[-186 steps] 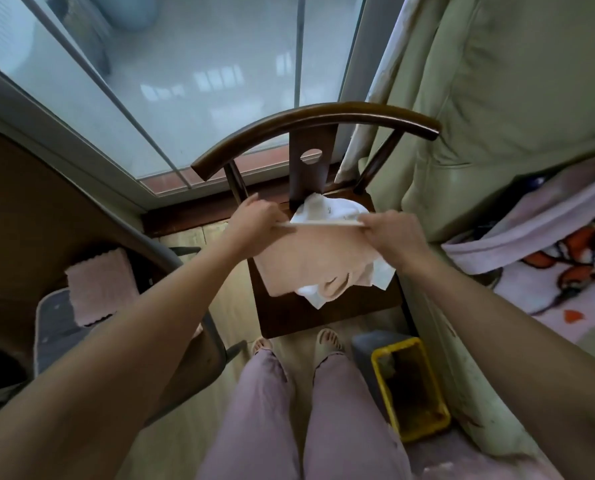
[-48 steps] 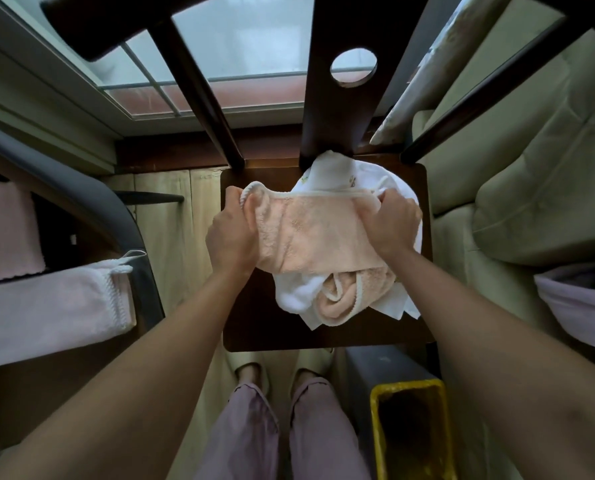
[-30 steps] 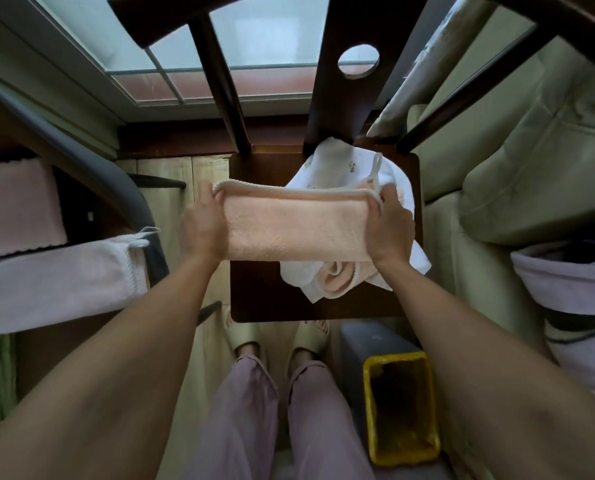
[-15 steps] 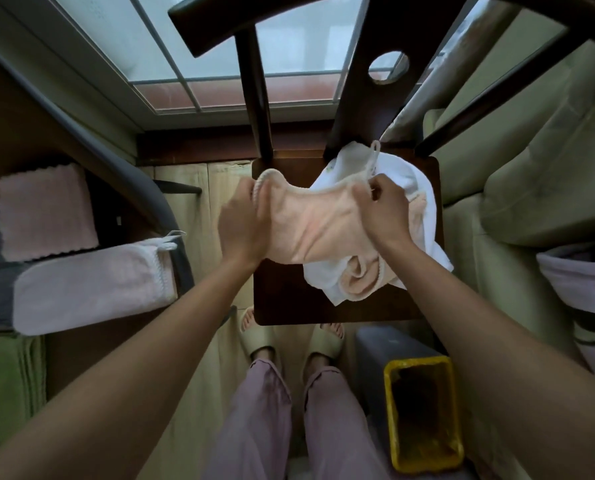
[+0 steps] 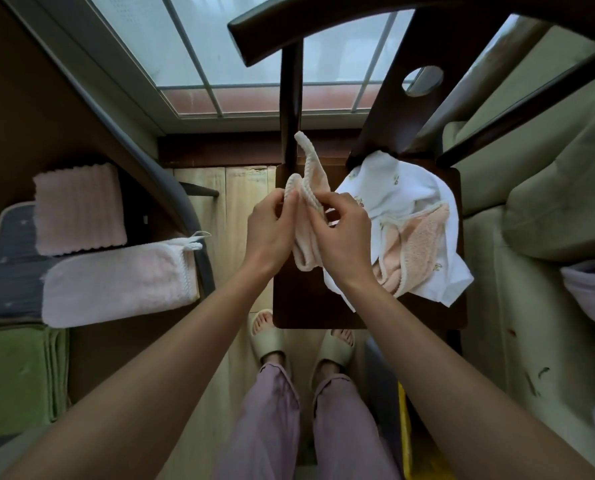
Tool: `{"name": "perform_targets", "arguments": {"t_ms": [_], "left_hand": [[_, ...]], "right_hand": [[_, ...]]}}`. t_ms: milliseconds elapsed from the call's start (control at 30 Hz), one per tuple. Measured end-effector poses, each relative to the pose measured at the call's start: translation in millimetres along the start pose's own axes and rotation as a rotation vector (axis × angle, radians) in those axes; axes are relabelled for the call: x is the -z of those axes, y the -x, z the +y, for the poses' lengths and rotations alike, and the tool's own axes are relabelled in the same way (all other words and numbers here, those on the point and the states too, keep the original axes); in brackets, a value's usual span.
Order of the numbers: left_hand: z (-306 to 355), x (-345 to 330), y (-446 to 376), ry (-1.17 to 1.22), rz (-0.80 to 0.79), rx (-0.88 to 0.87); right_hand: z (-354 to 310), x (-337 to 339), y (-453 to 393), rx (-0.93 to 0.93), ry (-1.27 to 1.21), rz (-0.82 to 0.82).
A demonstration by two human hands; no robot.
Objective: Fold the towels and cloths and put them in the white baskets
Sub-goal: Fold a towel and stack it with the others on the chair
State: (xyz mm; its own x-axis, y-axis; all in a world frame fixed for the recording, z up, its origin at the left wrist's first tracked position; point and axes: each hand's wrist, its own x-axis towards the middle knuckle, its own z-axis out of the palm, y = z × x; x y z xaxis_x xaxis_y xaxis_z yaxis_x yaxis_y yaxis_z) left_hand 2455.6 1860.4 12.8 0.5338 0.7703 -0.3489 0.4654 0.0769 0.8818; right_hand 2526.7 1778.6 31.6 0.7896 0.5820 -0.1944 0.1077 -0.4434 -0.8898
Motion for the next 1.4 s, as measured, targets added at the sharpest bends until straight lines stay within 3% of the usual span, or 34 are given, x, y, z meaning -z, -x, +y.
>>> {"name": "perform_targets", "arguments": {"t_ms": [133,267,367,433,533,667,767,967,1067,1133,1267,1400], "left_hand": [[4,0,1,0.027,-0.043,0.103],[7,1,-3,0.172,-0.136,0.237],[2,2,-9,0.146,-0.076,0.262],[-4,5,-14,0.099,-0.084,0.168],[-11,18,-19,0.052,-0.241,0.021],[-13,32,-19,0.107,-0.415,0.043],[-13,37,-19,0.115,-0.455,0.046],[-28,34,-26,0.034,-0.237,0.014],[-40,30,-26,-0.34,-0.072,-0.11],[-45,24,-25,-0.534,-0.032,-0.19],[-45,18,-32,-0.485,-0.017,-0.138],[-41,15,-30,-0.15,-0.031,0.022]], "right_hand": [[-2,-6,11,0.028,-0.02,-0.018],[2,-15,22,0.103,0.043,-0.204],[7,-12,24,0.116,0.069,-0.32],[8,-3,19,0.13,0.083,-0.2],[15,18,-3,0.171,0.177,0.053],[32,33,-35,0.235,0.307,-0.223],[41,32,-48,0.262,0.391,-0.357],[42,26,-50,0.378,0.569,-0.431],[43,33,-53,0.484,0.71,-0.277],[44,34,-60,0.432,0.736,-0.222],[46,22,-59,0.223,0.5,-0.231],[46,11,-36,-0.114,-0.116,-0.204]]}}
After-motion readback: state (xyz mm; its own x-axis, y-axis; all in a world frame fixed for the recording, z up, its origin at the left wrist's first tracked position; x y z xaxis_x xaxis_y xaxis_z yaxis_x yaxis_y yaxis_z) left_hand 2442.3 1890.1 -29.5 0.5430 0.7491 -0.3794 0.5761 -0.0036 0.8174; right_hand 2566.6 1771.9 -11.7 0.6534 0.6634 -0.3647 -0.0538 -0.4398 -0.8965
